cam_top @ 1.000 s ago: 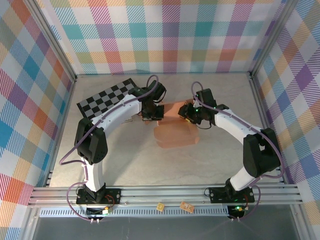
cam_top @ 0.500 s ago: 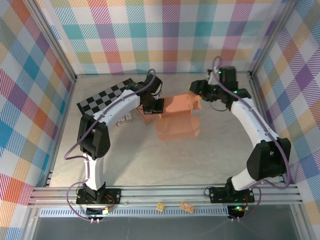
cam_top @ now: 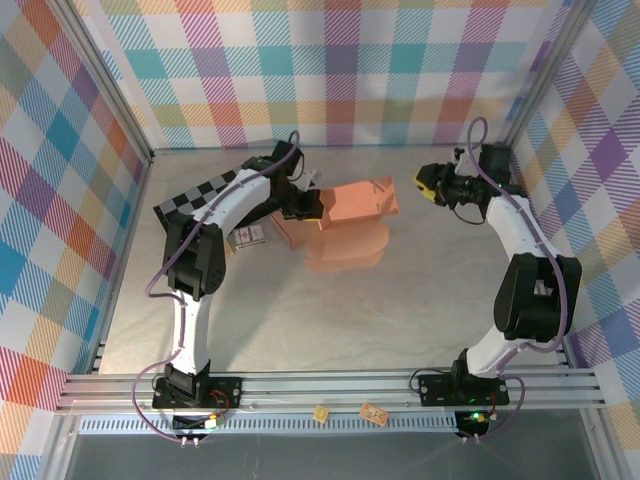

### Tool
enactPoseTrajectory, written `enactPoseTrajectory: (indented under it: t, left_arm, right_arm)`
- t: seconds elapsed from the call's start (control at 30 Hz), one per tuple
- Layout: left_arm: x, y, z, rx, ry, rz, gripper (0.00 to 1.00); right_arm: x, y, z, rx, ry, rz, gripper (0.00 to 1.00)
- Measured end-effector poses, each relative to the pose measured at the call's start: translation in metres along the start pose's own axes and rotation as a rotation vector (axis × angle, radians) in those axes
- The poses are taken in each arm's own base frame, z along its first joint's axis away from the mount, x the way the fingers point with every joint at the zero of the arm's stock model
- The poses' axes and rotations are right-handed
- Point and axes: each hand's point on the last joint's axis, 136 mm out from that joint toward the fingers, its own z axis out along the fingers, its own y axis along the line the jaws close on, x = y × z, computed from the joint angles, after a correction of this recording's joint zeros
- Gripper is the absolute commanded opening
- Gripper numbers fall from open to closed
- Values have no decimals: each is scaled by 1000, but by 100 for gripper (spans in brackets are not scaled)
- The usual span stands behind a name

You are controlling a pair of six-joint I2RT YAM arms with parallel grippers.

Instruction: Fold the paper box

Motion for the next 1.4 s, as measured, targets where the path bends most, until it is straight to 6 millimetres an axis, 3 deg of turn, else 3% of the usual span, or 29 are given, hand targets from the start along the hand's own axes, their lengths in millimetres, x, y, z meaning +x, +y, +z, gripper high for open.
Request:
enactPoseTrajectory:
  t: [0.17,0.37,0.5,1.1,1.4]
  left_arm:
    - [-5,-5,-8,123,14,35,0]
    - [11,-11,-3,188,82,52,0]
    - [14,-11,-1,201,99,52,0]
    - [14,-11,0,199,99,28,0]
    - [15,-12,3,179,104,12,0]
  right_arm:
    - [21,-5,6,-66,74,15,43]
    - [22,17,4,-191,106,-58,39]
    - [27,20,10,-236,144,-65,38]
    - [54,45,26,-310,264,-107,38]
    - [63,53,34,-258,277,-172,40]
